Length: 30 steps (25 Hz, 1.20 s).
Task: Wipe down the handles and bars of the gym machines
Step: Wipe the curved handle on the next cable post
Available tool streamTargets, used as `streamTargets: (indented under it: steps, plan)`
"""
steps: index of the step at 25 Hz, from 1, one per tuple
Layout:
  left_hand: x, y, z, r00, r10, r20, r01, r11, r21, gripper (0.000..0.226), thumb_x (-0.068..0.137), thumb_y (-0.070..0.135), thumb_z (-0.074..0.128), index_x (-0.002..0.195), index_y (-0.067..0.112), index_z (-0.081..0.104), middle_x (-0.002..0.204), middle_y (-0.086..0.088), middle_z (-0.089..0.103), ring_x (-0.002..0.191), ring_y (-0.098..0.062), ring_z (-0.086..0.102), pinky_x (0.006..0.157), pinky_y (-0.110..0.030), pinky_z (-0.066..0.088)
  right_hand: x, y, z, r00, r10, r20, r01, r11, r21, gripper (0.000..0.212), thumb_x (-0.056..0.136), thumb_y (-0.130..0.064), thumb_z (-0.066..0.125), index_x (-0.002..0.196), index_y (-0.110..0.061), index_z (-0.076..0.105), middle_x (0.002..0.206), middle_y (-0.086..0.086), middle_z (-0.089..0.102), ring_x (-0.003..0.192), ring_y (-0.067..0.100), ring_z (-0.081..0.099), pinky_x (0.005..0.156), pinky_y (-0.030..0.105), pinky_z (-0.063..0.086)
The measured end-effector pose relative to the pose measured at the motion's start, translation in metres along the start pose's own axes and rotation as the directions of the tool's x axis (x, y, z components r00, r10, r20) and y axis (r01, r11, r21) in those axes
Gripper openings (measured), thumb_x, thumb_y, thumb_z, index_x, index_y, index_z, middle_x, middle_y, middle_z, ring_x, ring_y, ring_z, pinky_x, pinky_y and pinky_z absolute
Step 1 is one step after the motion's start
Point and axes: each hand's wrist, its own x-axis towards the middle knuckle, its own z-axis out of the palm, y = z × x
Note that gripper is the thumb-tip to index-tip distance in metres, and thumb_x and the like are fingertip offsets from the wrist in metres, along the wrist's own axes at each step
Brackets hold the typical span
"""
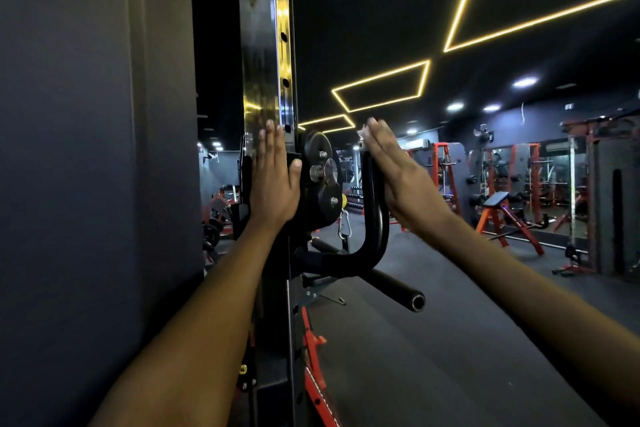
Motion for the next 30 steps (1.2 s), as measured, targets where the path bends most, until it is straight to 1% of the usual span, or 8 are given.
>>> streamTargets:
  steps: [5,9,13,20,23,25,27,30]
  plan:
    - [-0.004,-0.003,0.006,1.000,-0.005,-0.025,0.005,1.000,-0.028,0.061,0.102,0.034,0.024,0.153,0.010,0.001,0.162,-0.008,-0.002,0.148,-0.021,-0.006,0.120,-0.038,-0.002,-0.103,-0.021,0.035,0.998,-0.040,0.043,0.038,0.998,0.056,0.062,0.081,0.002,0.026,0.144,0.002,0.027,0.154,0.014,0.017,0.144,0.028,0.011,0.118,0.030,0.011]
    - [-0.011,-0.004,0.008,1.000,0.026,-0.014,-0.025,1.000,0.015,0.063,0.100,0.038,0.019,0.152,0.008,0.000,0.161,-0.009,-0.004,0.144,-0.013,-0.010,0.121,-0.039,0.000,-0.062,-0.011,0.010,0.988,-0.156,0.020,0.156,0.988,-0.009,0.059,0.082,0.006,0.027,0.141,0.003,0.034,0.151,0.016,0.027,0.143,0.028,0.019,0.118,0.039,0.015]
    - [-0.027,-0.003,0.009,0.999,0.044,0.004,-0.044,0.999,0.016,0.065,0.098,0.038,0.018,0.152,0.007,0.000,0.161,-0.012,-0.004,0.146,-0.016,-0.010,0.120,-0.037,-0.002,-0.051,0.010,0.013,0.986,-0.159,0.041,0.164,0.965,-0.203,0.070,0.078,0.015,0.034,0.145,-0.001,0.025,0.154,0.013,0.019,0.145,0.025,0.011,0.119,0.038,0.007]
    - [-0.048,-0.007,0.014,0.997,0.071,0.021,-0.072,0.997,0.008,0.061,0.099,0.031,0.022,0.152,0.004,0.006,0.161,-0.017,0.000,0.149,-0.025,-0.003,0.121,-0.037,-0.001,-0.143,-0.031,0.065,0.997,-0.082,-0.007,0.082,0.995,-0.049,0.083,0.070,0.018,0.024,0.149,-0.005,0.013,0.158,0.005,0.003,0.145,0.028,0.009,0.119,0.039,0.008]
    - [-0.050,-0.008,0.014,0.997,0.077,0.025,-0.078,0.997,0.019,0.061,0.100,0.029,0.024,0.152,0.003,0.007,0.160,-0.018,0.001,0.149,-0.027,-0.001,0.120,-0.034,-0.003,-0.113,-0.032,0.047,0.972,-0.236,0.022,0.236,0.955,-0.182,0.073,0.071,0.018,0.030,0.142,0.002,0.026,0.153,0.011,0.018,0.145,0.023,0.007,0.119,0.038,0.007]
    - [-0.051,-0.007,0.014,0.997,0.078,0.023,-0.079,0.997,0.015,0.060,0.100,0.029,0.024,0.152,0.003,0.007,0.161,-0.017,0.001,0.149,-0.026,-0.002,0.120,-0.032,-0.006,-0.085,-0.027,0.038,0.988,-0.156,-0.015,0.143,0.934,-0.328,0.068,0.075,0.009,0.035,0.142,0.001,0.029,0.151,0.015,0.025,0.145,0.023,0.002,0.119,0.039,0.000]
    - [-0.050,-0.008,0.015,0.997,0.074,0.025,-0.075,0.997,0.001,0.059,0.101,0.029,0.023,0.152,0.004,0.006,0.161,-0.017,0.001,0.149,-0.026,-0.002,0.120,-0.033,-0.006,-0.086,-0.034,0.045,0.992,-0.123,-0.036,0.099,0.914,-0.395,0.060,0.077,0.002,0.030,0.136,0.003,0.041,0.143,0.022,0.040,0.142,0.029,0.017,0.118,0.042,0.004]
    - [-0.051,-0.009,0.015,0.997,0.078,0.018,-0.078,0.997,-0.023,0.058,0.101,0.028,0.023,0.152,0.004,0.007,0.161,-0.017,0.003,0.149,-0.027,0.000,0.120,-0.036,-0.003,-0.110,-0.073,0.080,0.990,-0.087,0.109,0.129,0.870,-0.475,0.049,0.081,-0.003,0.028,0.114,0.007,0.062,0.110,0.026,0.064,0.110,0.037,0.059,0.106,0.043,0.037]
